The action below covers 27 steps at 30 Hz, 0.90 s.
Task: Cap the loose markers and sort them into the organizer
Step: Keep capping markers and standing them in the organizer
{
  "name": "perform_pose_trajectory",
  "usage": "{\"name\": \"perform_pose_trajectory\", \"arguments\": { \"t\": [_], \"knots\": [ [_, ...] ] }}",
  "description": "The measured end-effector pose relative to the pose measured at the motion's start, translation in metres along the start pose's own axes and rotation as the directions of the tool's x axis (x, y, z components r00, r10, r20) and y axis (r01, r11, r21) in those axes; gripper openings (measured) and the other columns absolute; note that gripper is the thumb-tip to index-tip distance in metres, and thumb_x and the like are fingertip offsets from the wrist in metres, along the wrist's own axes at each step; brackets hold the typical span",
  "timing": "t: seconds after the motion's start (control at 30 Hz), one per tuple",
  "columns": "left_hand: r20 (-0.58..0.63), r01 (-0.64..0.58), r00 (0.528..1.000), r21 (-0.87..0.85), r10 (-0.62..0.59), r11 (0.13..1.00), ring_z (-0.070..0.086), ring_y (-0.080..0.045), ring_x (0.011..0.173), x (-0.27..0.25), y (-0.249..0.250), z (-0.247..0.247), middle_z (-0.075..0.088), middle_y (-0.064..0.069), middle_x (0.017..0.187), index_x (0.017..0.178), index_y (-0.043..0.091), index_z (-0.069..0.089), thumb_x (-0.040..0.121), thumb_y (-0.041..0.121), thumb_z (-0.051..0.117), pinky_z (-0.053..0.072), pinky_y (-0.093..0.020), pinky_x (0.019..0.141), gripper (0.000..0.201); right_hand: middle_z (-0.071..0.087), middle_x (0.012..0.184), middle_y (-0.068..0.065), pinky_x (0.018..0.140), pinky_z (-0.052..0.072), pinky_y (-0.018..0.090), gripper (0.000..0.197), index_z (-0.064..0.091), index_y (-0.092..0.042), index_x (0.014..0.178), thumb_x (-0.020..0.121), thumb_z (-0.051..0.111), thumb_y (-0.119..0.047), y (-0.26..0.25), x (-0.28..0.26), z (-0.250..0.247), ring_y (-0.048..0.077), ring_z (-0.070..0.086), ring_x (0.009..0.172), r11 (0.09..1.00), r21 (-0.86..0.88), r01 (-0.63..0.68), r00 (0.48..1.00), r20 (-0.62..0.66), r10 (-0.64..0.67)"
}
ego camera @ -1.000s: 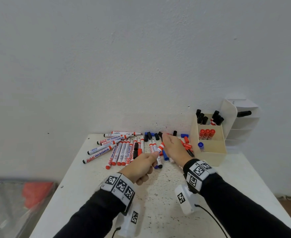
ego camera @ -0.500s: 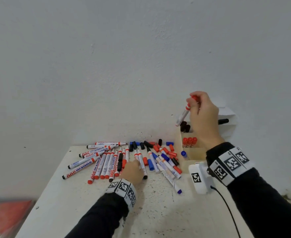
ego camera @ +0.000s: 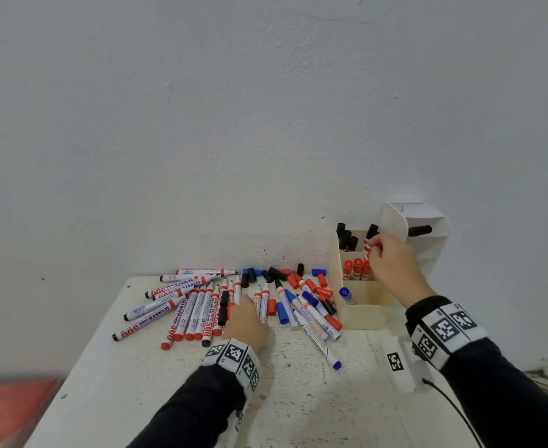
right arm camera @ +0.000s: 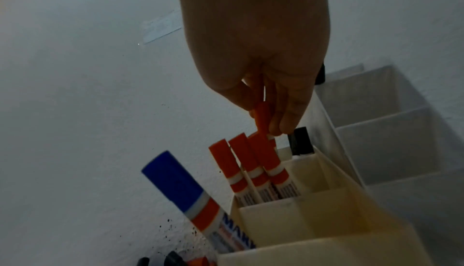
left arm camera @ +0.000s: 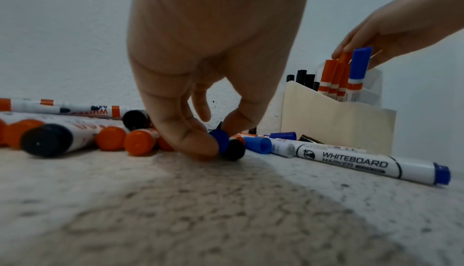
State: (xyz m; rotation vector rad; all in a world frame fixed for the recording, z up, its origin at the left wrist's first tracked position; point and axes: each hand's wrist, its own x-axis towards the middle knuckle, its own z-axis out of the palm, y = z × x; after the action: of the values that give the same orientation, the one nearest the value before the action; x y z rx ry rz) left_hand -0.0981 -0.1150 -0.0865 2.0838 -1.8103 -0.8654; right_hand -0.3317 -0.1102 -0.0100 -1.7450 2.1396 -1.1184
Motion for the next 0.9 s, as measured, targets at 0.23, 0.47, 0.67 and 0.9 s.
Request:
{"name": "perform_pose_trajectory", "arguments": {
  "t": [0.23,0.47,0.67,0.9],
  "knots": [
    [-0.011,-0.005,1.000,-0.036,0.005,0.999,0.048,-0.015,0.092,-0.005,0.000,-0.003,0.049,-0.010,0.123,0.132,0.005,0.034,0.091,0.020,0.052,0.043,-0.022,0.078,0.047,0.058,0.110,0.010,0.076,0.047,0.024,0.027,0.057,-0.007,0.114,0.092,0.043,0.000,-0.006,0.001,0.001,0.021,0.057,0.096,0.997,-0.046,-0.057,0.983,0.170,0.064],
    [-0.047,-0.018,0.999,-0.092,0.014,0.996,0.053,-0.020,0.103,-0.010,-0.004,-0.010,0.047,-0.013,0.122,0.130,0.002,0.036,0.092,0.015,0.048,0.048,-0.026,0.087,0.042,0.062,0.111,0.005,0.096,0.044,0.046,0.023,0.055,-0.018,0.114,0.094,0.046,-0.016,-0.001,-0.001,0.015,0.023,0.057,0.104,0.989,-0.145,-0.024,0.978,0.202,0.053],
    [-0.065,-0.094,0.994,-0.133,0.086,0.987,0.049,-0.017,0.101,-0.012,-0.012,-0.013,0.043,-0.013,0.122,0.132,0.003,0.032,0.093,0.009,0.044,0.047,-0.025,0.084,0.041,0.056,0.101,0.002,0.082,0.037,0.014,0.019,0.063,-0.010,0.093,0.088,0.047,-0.002,-0.034,-0.014,0.017,0.014,0.049,0.096,0.966,-0.033,0.255,0.963,-0.087,-0.257],
    [-0.179,-0.189,0.971,-0.157,0.160,0.969,0.048,-0.019,0.083,-0.009,-0.030,-0.018,0.054,-0.012,0.099,0.112,0.003,0.049,0.100,0.028,0.028,0.038,-0.028,0.073,0.034,0.059,0.089,-0.003,0.056,0.040,0.010,0.021,0.060,-0.017,0.088,0.089,0.047,-0.001,-0.080,-0.033,0.054,0.003,0.051,0.067,0.975,0.168,0.148,0.929,0.315,-0.196]
  ]
}}
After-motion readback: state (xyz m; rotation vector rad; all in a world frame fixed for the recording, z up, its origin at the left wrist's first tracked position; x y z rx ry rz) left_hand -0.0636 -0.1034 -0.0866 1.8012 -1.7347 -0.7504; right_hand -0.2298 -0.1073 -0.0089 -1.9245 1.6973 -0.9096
